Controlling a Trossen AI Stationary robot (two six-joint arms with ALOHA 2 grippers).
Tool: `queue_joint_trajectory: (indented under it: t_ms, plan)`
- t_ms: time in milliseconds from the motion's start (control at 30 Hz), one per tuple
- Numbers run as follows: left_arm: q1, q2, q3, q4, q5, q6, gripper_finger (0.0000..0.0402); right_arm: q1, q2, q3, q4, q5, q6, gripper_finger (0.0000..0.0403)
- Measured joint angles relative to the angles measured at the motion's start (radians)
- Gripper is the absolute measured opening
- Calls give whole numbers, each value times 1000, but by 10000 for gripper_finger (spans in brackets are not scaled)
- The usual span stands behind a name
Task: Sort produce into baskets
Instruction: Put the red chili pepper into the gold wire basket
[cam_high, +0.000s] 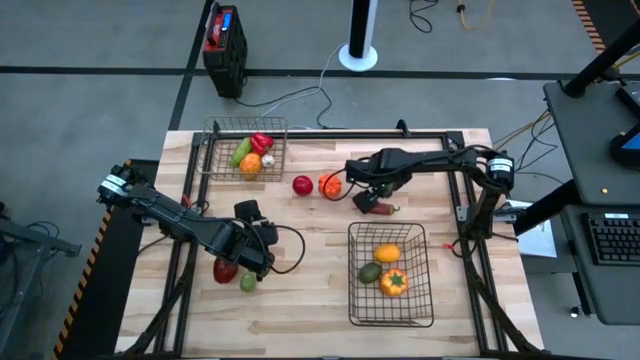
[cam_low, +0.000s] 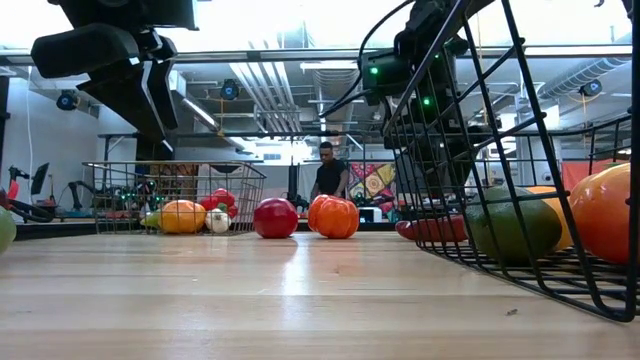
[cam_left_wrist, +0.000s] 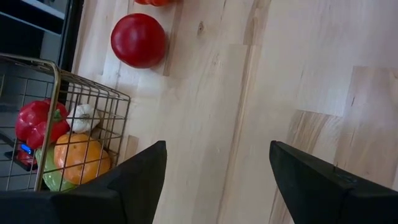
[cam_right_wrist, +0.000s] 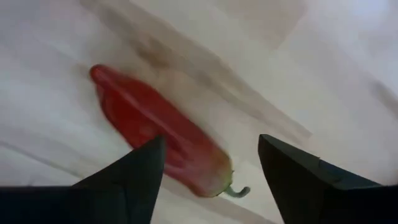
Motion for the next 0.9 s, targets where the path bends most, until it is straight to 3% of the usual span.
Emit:
queue_joint_trajectory:
  t_ms: [400,900]
  plan:
    - [0,0,0,1,-2,4,266,-9,0,-1,49,-37,12,314]
    - [0,0,0,1,-25,12,266,-22,0,-4,47,-36,145,313]
